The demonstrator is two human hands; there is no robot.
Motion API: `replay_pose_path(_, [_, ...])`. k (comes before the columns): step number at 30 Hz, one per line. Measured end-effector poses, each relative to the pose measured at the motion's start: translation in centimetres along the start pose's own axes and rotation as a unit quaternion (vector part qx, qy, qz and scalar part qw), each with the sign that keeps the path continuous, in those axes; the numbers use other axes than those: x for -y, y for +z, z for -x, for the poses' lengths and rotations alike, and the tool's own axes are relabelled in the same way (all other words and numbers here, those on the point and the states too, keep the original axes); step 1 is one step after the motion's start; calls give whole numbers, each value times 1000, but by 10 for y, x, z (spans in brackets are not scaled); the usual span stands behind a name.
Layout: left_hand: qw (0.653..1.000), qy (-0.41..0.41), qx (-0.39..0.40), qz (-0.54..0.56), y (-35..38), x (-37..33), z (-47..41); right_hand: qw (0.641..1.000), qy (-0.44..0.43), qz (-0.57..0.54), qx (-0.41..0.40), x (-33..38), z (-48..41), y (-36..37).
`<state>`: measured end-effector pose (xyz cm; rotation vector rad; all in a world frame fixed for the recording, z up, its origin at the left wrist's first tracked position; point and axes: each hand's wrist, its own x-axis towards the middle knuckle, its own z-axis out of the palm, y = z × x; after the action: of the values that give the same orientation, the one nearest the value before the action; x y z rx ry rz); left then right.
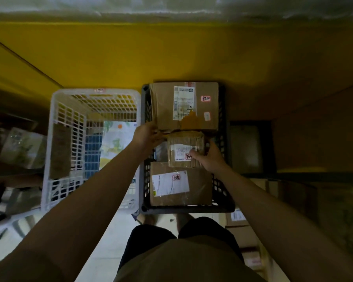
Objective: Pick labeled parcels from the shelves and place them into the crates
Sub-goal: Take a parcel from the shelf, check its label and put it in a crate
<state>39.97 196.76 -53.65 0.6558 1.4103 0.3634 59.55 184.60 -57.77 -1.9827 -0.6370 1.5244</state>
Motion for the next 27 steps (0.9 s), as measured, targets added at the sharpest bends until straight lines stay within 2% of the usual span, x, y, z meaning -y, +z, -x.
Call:
replay_pose_path(2, [1000, 10, -3, 5, -8, 10, 0, 1000, 0, 6, 15, -4, -4, 4])
replay_pose_path(5, [984, 62, -41, -163, -15, 37, 7, 999, -8, 22, 23, -7, -11, 7])
replay_pose_path(6, [963, 72, -29, -256, -16, 49, 10, 999, -12, 29, 29, -9, -14, 6])
replay_pose_path(8, [897, 81, 34, -433, -17, 77, 15, 998, -11, 44, 41, -10, -17, 4])
replay_pose_path(10, [845, 111, 76, -518, -19, 104, 19, 997, -18, 63, 45, -10, -19, 3])
replay_pose_path(14, [813, 206, 60, -541, -14, 139, 27, 994, -26, 95, 47, -10, -23, 8])
replay_pose_path(17, [779, 167, 41, -603, -16, 154, 36, 992, -14, 98, 72, -7, -29, 14])
replay_pose_path(23, [779, 161, 63, -602, -27, 163, 34, 987, 31, 108, 114, 3, -42, 23])
replay_pose_path(27, [781, 172, 67, -597, -30, 168, 33, 986, 67, 101, 112, -7, -66, 31])
